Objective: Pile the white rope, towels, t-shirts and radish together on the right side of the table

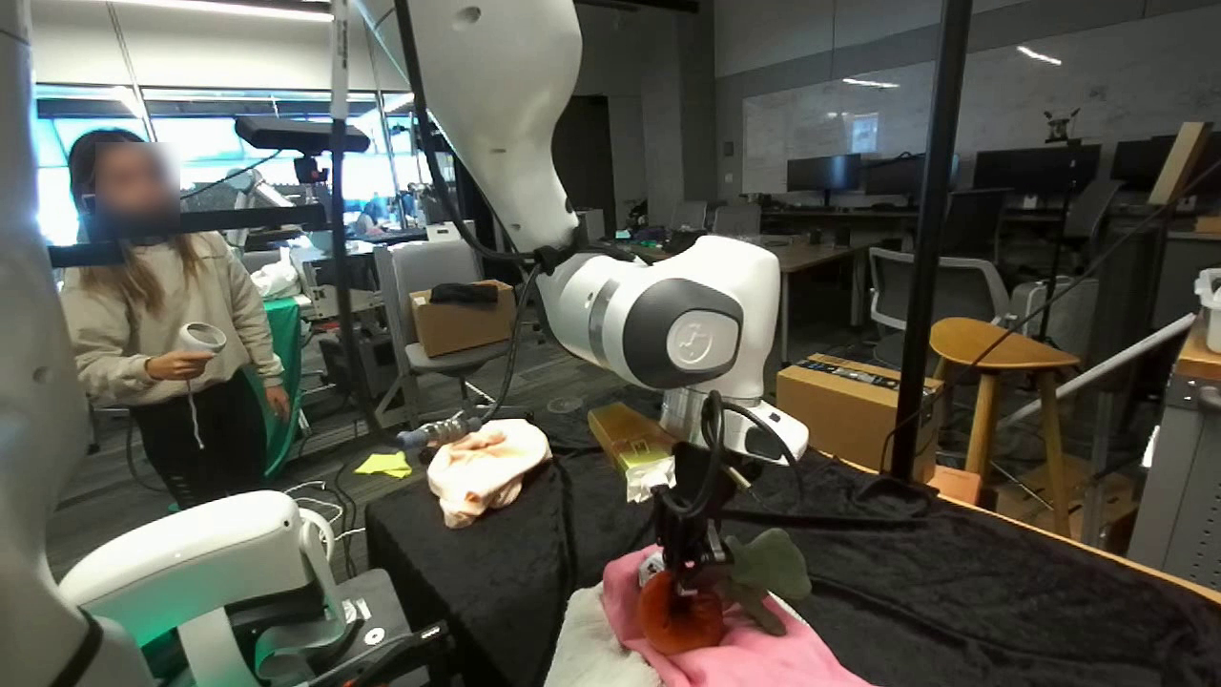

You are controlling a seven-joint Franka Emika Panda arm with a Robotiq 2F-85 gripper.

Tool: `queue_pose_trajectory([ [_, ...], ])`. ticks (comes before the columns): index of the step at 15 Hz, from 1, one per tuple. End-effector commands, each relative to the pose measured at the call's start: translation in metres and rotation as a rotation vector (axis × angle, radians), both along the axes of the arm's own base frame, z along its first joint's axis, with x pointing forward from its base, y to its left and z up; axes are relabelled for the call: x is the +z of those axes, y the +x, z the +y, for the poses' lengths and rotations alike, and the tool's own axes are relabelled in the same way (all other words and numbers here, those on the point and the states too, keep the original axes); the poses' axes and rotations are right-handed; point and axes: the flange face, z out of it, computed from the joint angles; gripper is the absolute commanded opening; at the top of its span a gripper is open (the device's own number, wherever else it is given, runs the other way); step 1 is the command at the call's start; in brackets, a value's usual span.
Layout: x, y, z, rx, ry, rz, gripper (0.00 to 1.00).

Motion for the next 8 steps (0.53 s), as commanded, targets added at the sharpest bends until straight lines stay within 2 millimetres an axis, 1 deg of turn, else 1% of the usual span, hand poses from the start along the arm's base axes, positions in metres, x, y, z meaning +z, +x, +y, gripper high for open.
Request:
queue_pose_trajectory([
  [1, 0.008, 0.001, 0.006, -0.01, 0.006, -0.02, 0.42],
  [2, 0.013, 0.0, 0.006, -0.007, 0.006, -0.026, 0.43],
  [5, 0.033, -0.005, 0.008, 0.013, -0.008, -0.049, 0.66],
  [6, 0.042, -0.007, 0.01, 0.025, -0.01, -0.057, 0.74],
  [8, 0.064, -0.012, 0.016, 0.047, -0.023, -0.079, 0.88],
])
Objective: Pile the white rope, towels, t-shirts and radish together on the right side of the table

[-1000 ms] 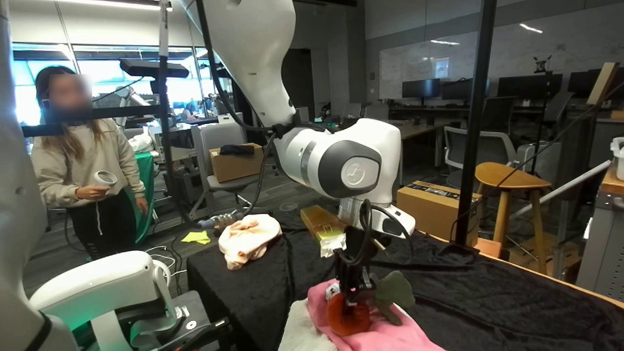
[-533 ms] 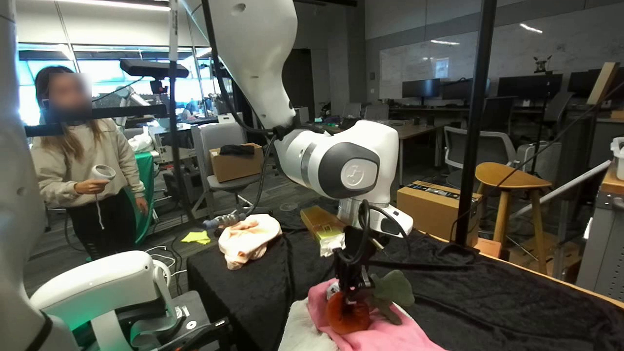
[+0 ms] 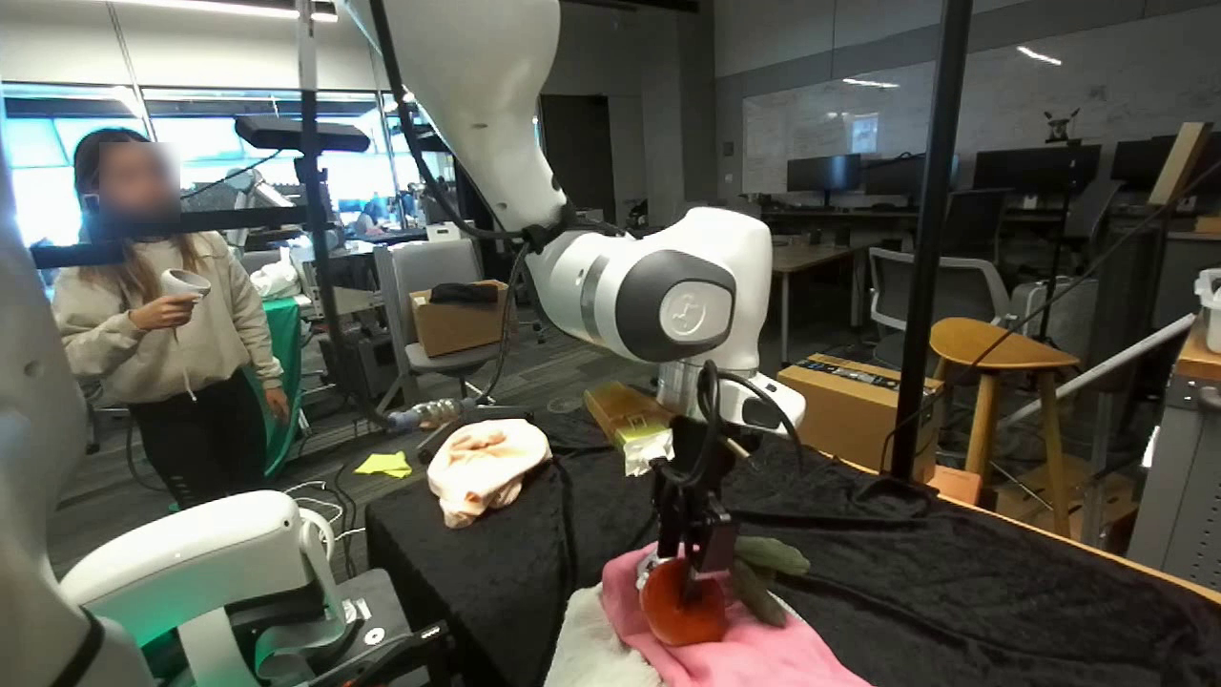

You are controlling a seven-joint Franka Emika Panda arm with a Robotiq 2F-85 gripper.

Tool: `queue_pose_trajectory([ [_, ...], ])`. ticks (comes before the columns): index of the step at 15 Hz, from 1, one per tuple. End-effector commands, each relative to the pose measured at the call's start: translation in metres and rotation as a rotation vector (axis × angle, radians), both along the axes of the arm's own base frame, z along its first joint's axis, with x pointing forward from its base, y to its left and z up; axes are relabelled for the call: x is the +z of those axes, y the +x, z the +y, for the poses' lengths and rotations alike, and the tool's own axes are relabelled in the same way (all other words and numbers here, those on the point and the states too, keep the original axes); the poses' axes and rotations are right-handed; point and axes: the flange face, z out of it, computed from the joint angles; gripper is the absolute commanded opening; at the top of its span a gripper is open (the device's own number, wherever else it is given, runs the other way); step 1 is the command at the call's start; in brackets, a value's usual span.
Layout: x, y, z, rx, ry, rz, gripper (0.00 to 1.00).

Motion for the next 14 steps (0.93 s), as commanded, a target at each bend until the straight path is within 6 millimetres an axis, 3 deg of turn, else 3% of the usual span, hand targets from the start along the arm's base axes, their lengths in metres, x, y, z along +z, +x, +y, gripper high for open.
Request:
queue_pose_trajectory([
  [1, 0.049, -0.017, 0.013, 0.041, -0.027, -0.041, 0.95],
  [2, 0.06, -0.019, 0.018, 0.061, -0.036, -0.056, 1.0],
  [5, 0.094, -0.025, 0.042, 0.132, -0.039, -0.082, 1.0],
  [8, 0.114, -0.031, 0.08, 0.213, -0.034, -0.098, 1.0],
  [12, 0.119, -0.042, 0.148, 0.343, -0.023, -0.106, 1.0],
  [14, 0.108, -0.049, 0.183, 0.399, -0.01, -0.109, 1.0],
])
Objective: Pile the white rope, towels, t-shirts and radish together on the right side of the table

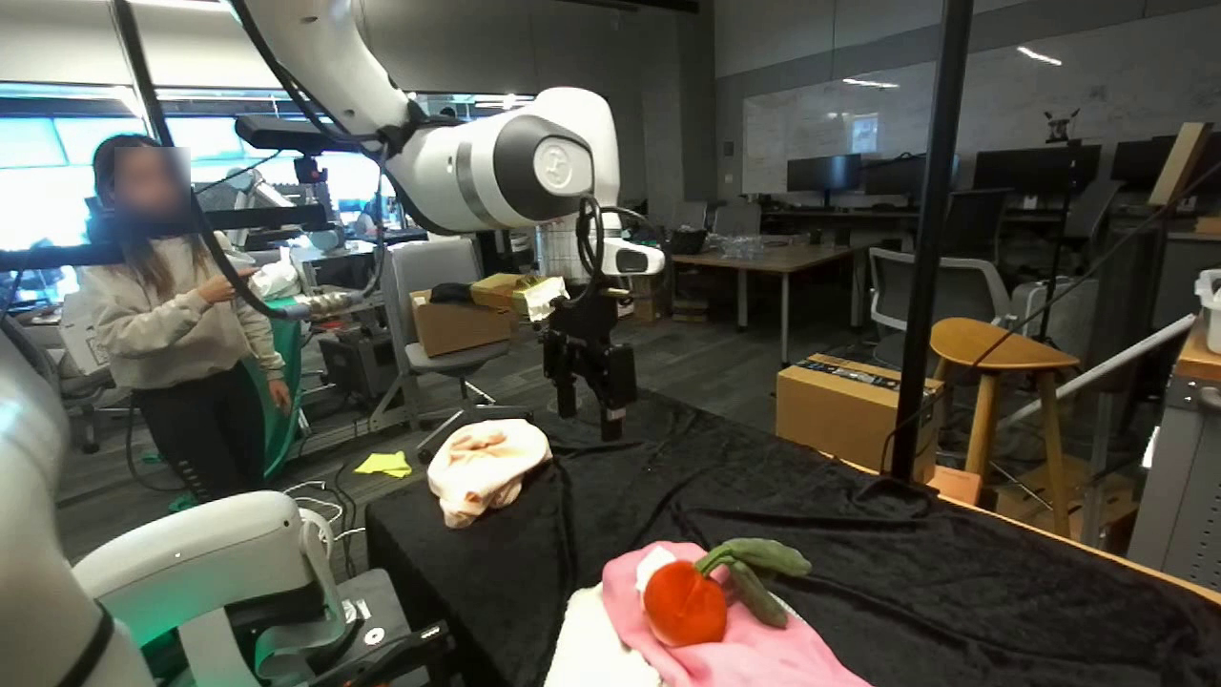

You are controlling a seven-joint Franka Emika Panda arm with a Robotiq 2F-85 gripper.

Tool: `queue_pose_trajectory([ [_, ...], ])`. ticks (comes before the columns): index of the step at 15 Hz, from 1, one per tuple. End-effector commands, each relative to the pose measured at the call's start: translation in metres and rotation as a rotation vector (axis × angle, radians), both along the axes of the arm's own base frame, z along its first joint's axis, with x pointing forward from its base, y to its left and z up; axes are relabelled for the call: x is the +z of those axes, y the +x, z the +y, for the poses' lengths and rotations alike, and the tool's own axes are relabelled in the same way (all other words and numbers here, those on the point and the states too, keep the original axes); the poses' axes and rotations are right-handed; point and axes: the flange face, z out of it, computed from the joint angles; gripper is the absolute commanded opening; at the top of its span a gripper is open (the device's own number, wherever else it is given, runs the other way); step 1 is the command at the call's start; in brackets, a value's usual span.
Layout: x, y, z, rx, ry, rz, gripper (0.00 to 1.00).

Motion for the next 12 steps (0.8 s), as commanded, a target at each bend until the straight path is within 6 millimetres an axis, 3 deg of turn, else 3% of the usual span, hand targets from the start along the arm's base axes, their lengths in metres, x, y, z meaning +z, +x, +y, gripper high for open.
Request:
queue_pose_trajectory([
  [1, -0.005, -0.012, 0.055, 0.08, 0.017, 0.004, 1.0],
  [5, -0.03, -0.028, 0.101, 0.175, 0.008, 0.027, 1.0],
  [12, -0.093, -0.046, 0.144, 0.266, 0.06, 0.088, 1.0],
])
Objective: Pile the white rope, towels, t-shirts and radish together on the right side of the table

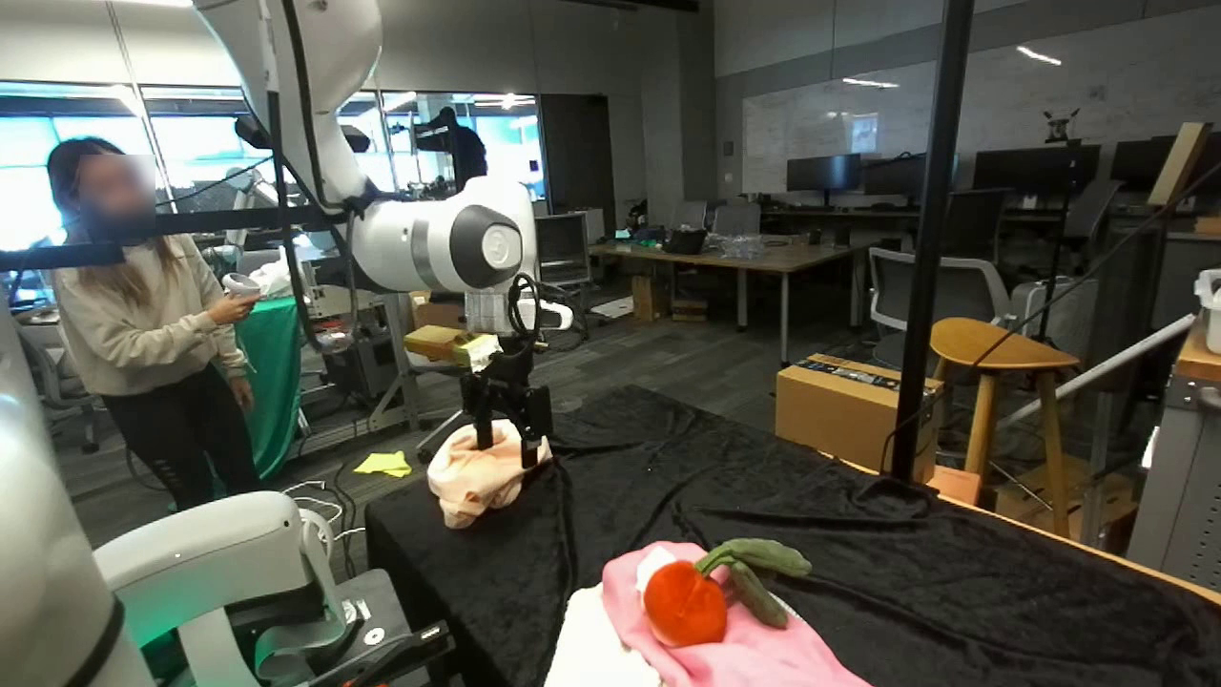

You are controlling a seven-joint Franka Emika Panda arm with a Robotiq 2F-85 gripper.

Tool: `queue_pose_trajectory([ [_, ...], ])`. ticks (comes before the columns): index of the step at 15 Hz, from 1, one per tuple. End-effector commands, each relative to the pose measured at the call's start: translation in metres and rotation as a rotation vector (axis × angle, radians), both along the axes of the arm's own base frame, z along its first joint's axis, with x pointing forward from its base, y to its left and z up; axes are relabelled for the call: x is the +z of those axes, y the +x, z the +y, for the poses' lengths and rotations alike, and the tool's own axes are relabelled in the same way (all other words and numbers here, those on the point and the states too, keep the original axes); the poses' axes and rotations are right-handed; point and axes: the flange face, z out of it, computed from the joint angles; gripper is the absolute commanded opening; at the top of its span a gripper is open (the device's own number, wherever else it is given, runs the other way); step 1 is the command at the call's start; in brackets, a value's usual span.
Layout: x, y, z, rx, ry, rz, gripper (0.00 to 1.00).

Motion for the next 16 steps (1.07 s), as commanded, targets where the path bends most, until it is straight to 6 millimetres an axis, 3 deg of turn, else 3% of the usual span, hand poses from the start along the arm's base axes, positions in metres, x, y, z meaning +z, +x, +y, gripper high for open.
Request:
queue_pose_trajectory([
  [1, -0.025, 0.002, 0.029, 0.023, 0.044, 0.022, 1.0],
  [4, -0.038, 0.009, 0.053, 0.024, 0.083, 0.045, 1.0],
  [11, -0.036, 0.039, 0.104, -0.011, 0.278, 0.098, 1.0],
  [16, -0.037, 0.041, 0.134, -0.005, 0.32, 0.063, 1.0],
])
